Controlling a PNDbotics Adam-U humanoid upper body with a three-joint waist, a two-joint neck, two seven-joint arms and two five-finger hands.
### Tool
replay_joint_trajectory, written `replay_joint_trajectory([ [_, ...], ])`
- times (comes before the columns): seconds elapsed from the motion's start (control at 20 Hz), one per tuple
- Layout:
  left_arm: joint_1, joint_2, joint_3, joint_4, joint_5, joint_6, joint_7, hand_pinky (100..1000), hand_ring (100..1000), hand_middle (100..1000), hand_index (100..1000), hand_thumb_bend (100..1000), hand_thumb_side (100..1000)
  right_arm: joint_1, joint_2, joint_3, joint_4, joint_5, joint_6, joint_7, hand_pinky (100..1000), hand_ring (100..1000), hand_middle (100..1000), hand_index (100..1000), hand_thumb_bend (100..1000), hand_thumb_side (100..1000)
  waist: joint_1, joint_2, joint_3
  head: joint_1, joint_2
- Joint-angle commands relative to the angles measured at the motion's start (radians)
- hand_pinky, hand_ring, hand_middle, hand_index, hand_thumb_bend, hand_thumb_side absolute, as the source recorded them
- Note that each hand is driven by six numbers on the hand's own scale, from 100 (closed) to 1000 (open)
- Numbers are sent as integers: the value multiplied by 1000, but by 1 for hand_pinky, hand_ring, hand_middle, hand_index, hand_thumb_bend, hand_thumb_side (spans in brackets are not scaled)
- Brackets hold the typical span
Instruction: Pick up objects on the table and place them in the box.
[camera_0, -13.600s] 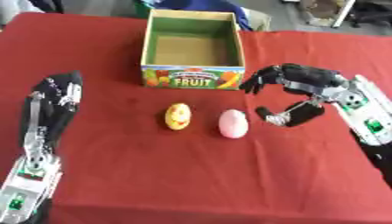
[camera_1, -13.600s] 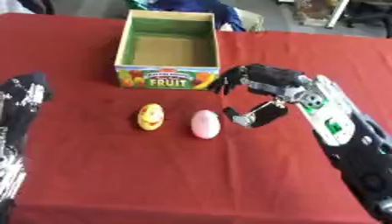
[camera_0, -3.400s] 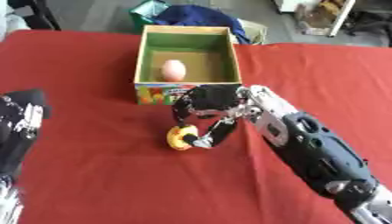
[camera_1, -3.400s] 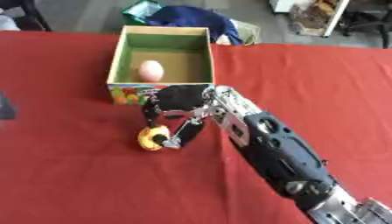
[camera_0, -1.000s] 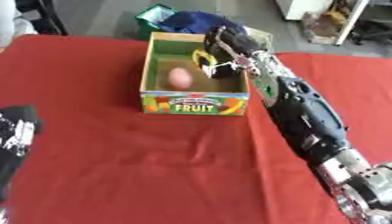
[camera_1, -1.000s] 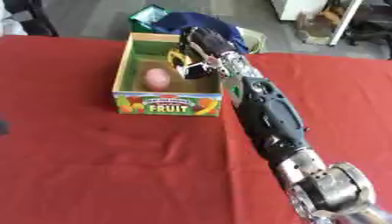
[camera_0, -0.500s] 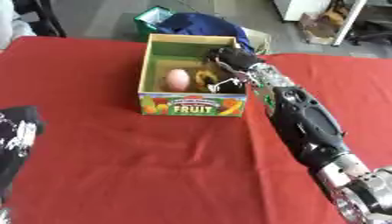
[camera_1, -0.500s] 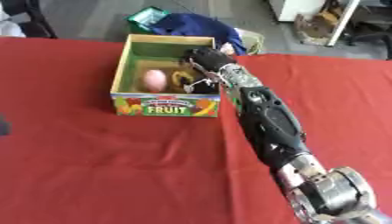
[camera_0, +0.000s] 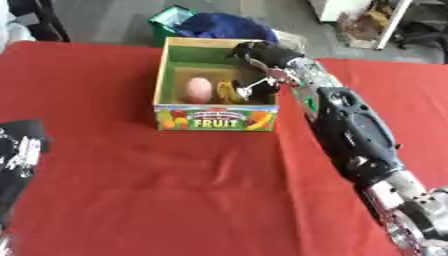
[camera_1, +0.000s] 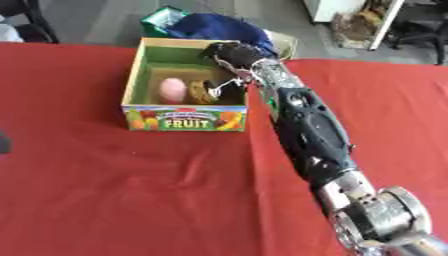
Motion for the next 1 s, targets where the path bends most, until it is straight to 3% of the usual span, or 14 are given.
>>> replay_joint_trajectory([
  [0.05,-3,15,10,-11,-2,-2,2,614,583,537,648,299,515,5,-57,-8,-95,-60,-47,-32,783,779,784,878,100,215,5,-25,-7,9,11],
  [0.2,2,16,14,-10,-2,-3,6,614,586,540,648,300,514,52,-81,-33,-175,-110,-81,-80,735,724,723,836,100,148,7,-26,-20,16,17],
  [0.35,8,17,17,-9,-3,-4,11,614,590,546,650,301,513,113,-83,-65,-257,-161,-71,-131,673,637,649,802,100,192,9,-30,-32,22,24],
  [0.55,14,19,22,-7,-4,-5,18,614,596,555,654,302,513,200,-64,-84,-359,-224,-21,-194,637,600,617,793,100,249,9,-29,-49,32,38],
  [0.7,18,22,25,-4,-5,-7,24,614,600,568,665,303,512,280,-37,-74,-441,-274,16,-244,633,604,629,793,100,364,7,-27,-61,44,49],
  [1.0,26,25,31,-1,-7,-11,35,614,605,581,678,309,513,444,-3,-12,-571,-375,64,-346,637,616,654,792,100,447,0,-24,-75,67,65],
])
